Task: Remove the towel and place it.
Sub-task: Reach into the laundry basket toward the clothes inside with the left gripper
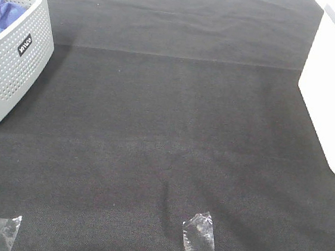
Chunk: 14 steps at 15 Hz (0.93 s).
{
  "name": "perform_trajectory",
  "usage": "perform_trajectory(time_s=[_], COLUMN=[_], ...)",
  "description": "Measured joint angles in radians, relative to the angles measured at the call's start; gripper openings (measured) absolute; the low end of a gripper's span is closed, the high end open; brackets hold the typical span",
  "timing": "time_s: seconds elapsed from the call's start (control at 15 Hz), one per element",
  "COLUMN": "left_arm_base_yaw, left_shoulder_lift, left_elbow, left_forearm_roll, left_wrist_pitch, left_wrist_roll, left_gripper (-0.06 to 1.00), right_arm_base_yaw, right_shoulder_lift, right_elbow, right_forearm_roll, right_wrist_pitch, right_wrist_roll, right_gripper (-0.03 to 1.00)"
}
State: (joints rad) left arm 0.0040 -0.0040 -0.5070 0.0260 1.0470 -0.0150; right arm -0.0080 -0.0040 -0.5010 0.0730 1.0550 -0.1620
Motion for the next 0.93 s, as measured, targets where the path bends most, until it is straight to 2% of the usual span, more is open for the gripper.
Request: perform_trajectory(time_s=[0.47, 0.73, 0.93], left_arm_base_yaw=[0.0, 0.0, 0.0], left_shoulder_lift=[0.0, 0.0, 0.0], left_elbow=[0.0, 0.0, 0.0], left_forearm_roll=[0.0, -0.048, -0.048], left_wrist_pitch=[0.0, 0.0, 0.0], left_wrist_roll=[0.0, -0.014, -0.015], left_gripper=[0.99, 0.99, 0.99], right_arm_base_yaw=[0.0, 0.0, 0.0], right_shoulder_lift=[0.0, 0.0, 0.0], right_elbow=[0.0, 0.0, 0.0], right_forearm_roll=[0.0, 0.0, 0.0], right_wrist_pitch=[0.0, 0.0, 0.0], right_wrist_roll=[0.0, 0.0, 0.0], right_gripper=[0.6, 0.6, 0.6])
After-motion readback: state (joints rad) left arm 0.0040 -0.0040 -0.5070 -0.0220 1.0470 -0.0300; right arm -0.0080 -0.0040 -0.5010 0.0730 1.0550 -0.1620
